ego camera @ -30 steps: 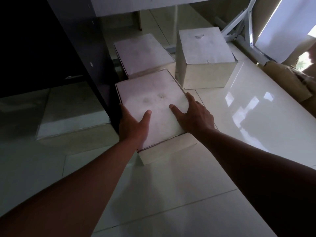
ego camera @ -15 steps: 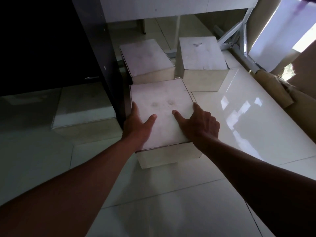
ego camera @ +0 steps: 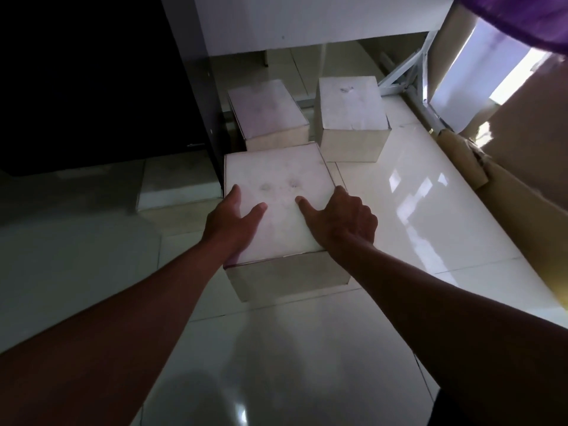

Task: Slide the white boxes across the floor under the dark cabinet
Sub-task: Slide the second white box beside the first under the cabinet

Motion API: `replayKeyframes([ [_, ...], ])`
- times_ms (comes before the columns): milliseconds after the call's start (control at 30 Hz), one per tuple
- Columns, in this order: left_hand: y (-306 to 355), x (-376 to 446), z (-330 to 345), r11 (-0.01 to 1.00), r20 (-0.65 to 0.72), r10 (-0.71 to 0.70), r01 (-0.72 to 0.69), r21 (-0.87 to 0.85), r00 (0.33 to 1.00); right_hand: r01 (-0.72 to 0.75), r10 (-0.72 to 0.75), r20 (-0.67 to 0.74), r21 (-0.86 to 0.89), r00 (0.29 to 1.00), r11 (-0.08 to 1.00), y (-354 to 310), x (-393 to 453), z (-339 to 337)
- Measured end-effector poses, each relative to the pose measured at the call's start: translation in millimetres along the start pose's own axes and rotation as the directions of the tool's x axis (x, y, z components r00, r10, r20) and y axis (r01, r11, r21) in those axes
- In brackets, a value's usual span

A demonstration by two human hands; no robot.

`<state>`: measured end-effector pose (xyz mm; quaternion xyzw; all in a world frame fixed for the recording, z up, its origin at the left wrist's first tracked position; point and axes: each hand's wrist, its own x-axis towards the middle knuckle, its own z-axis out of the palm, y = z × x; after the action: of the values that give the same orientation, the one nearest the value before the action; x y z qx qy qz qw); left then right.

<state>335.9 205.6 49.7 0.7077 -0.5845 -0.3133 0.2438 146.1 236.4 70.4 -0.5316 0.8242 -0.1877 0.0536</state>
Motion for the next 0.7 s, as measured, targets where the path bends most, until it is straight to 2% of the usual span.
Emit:
replayKeyframes([
  [133, -4.4, -19.4, -22.1, 0.998, 0.032, -0.035, 0.037, -0.043, 0.999, -0.024, 0.024, 0.004, -0.001, 1.0, 1.0, -11.8, -22.5, -12.9],
  [400, -8.5, -23.0, -71.3, 0.998, 0.146, 0.055, -0.051, -0.036, 0.988, -0.161, 0.161, -0.011, -0.04, 0.987, 0.986, -47.3, -63.5, -32.5],
  [600, -20.4, -25.6, -99.3, 0.993, 0.205, 0.112, -0.105, -0.046, 0.972, -0.222, 0.219, -0.056, -0.074, 0.974, 0.972, -74.2, -92.3, -38.6],
  [700, -37.7, -30.7, -111.6, 0.993, 0.221, 0.114, -0.107, -0.044, 0.969, -0.235, 0.233, -0.028, -0.078, 0.972, 0.969, -86.6, -106.8, -34.2],
])
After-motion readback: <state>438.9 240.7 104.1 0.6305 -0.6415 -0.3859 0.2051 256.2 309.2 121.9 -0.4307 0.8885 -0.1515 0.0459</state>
